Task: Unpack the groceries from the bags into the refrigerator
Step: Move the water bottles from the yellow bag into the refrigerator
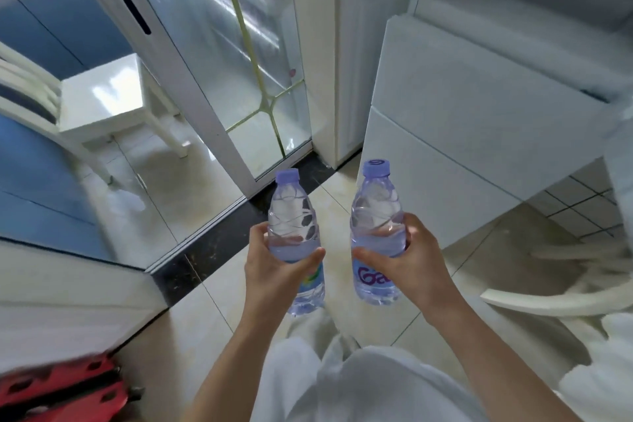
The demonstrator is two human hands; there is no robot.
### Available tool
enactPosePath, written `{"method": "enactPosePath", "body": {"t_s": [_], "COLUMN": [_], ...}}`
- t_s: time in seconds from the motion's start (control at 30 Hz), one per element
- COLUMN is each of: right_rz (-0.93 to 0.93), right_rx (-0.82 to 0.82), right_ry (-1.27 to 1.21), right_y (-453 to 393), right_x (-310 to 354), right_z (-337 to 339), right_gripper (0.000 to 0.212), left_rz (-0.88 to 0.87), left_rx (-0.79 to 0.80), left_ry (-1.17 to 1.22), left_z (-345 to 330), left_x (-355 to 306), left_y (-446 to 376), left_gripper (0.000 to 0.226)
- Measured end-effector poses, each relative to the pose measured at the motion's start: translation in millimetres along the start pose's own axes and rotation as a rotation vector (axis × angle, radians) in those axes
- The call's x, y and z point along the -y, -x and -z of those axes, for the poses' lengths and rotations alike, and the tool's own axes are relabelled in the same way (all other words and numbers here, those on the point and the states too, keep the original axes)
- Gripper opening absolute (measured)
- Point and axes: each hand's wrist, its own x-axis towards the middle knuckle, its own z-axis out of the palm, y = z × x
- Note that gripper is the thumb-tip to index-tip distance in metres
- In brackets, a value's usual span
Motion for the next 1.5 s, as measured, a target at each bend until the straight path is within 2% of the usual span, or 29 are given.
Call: {"method": "enactPosePath", "body": {"t_s": [0.17,0.3,0.47,0.57,0.83,1.13,1.27,1.5], "right_rz": [-0.018,-0.064,-0.124,-0.141,-0.136,-0.018,0.047,0.179], "right_rx": [-0.12,-0.231,-0.398,-0.518,-0.732,-0.809,-0.855,-0.963], "right_ry": [-0.028,-0.04,-0.109,-0.146,-0.169,-0.236,-0.281,-0.303], "right_y": [-52.4,-95.3,-136.6,-155.4,-198.9,-279.9,-321.6,-375.3], "right_x": [19.4,41.4,64.3,75.2,101.3,130.8,148.3,178.0], "right_z": [-7.0,-9.5,-5.9,2.9,54.6,153.8,208.7,300.5], "right_gripper": [0.086,0.063,0.061,0.063,0.059,0.052,0.054,0.044], "left_rz": [-0.055,-0.093,-0.184,-0.294,-0.441,-0.555,-0.625,-0.674], "left_rx": [0.108,0.197,0.381,0.473,0.637,0.674,0.65,0.615], "left_ry": [-0.04,-0.126,-0.206,-0.244,-0.222,-0.055,0.021,0.149], "left_z": [-11.7,-23.5,-46.3,-70.1,-151.1,-262.4,-314.0,-390.9], "left_x": [-28.8,-60.1,-97.9,-123.5,-192.3,-286.7,-339.6,-419.6], "left_y": [-78.6,-142.5,-209.8,-239.0,-286.1,-318.9,-325.9,-335.4], "left_gripper": [0.062,0.061,0.062,0.063,0.067,0.072,0.064,0.057]}}
